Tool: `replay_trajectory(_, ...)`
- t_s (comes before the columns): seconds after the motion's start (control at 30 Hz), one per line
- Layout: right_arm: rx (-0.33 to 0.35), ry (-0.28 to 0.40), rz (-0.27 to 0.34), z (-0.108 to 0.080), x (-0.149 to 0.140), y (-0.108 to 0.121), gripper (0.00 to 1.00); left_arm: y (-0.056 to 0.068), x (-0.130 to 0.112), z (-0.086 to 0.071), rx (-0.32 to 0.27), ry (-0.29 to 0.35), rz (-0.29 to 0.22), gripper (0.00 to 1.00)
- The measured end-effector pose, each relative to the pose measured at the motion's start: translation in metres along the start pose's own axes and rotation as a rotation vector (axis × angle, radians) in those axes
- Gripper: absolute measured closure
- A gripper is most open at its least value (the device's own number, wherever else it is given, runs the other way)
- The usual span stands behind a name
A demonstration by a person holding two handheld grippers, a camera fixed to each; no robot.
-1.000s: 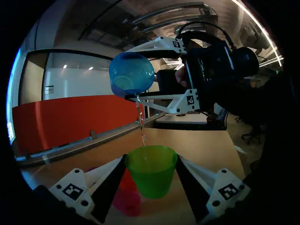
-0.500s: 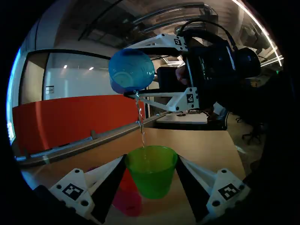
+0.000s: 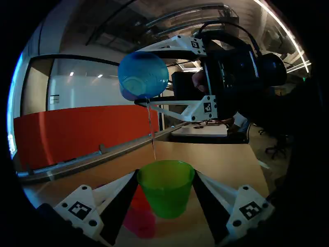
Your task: Pour water
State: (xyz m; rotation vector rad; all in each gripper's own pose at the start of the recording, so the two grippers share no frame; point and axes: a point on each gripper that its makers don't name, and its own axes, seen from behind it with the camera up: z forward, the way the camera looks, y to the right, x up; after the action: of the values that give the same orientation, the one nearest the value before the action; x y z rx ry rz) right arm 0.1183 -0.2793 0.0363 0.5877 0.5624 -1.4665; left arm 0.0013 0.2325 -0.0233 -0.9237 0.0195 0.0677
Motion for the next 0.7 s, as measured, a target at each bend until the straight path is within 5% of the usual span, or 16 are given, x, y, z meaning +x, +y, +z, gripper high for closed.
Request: replay_trajectory(0.7, -0.005, 0.011, -0.05, 0.0005, 0.005, 0.0049, 0.09, -0.0022, 0.0035, 0.0015, 0.008, 0.008, 0.0, 0.1)
